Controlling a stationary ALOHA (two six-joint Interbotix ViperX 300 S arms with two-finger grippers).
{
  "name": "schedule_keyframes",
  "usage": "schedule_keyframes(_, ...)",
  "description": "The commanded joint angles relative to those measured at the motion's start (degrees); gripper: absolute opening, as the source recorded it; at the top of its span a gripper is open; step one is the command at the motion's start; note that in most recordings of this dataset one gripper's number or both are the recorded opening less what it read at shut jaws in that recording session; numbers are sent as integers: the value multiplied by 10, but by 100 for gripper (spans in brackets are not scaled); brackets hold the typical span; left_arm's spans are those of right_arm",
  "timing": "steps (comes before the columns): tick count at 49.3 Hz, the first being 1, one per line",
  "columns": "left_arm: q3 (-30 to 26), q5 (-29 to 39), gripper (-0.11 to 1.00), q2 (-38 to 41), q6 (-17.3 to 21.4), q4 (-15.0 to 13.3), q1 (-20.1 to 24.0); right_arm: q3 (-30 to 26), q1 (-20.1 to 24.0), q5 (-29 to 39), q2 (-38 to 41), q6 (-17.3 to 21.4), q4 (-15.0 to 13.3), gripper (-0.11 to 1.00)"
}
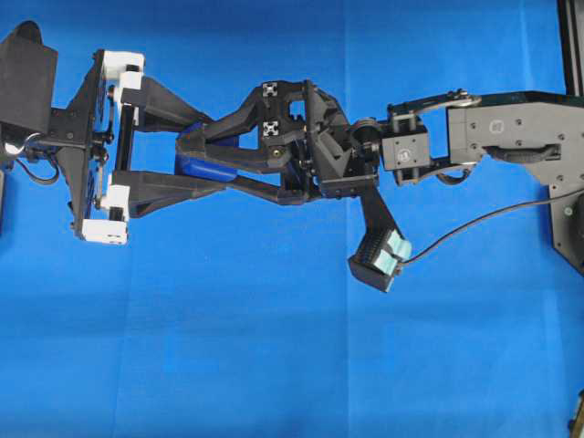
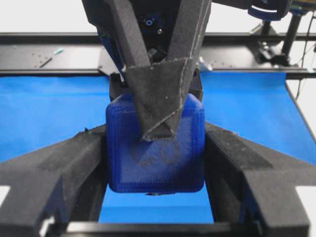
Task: Handover the blue block to the right arm after grasping it with the left arm, then place it in the designated position.
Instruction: 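Reach the right gripper to the cube and close on it, then open the left gripper and pull the cube away with the right gripper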
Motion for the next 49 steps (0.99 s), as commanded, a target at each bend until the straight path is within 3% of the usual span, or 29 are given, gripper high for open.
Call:
schedule_keyframes(1,-6,-1,49,-16,2,1,1,-18,-2,-3,-8,7,4,55)
schedule_keyframes(8,-5,-4,84,-18,2,2,1,-18,-2,-3,-8,8,4,55)
schedule_keyframes(12,-4,-4,93,-19,3,2,1,-18,-3,-3,-8,11,4,55)
schedule_keyframes(32,-4,-3,93,-22,3,2,1,-11,-2,6,-17,26,4,55)
schedule_keyframes(49,1,0,93,-30,3,2,1,60,-2,31,-90,58,4,55)
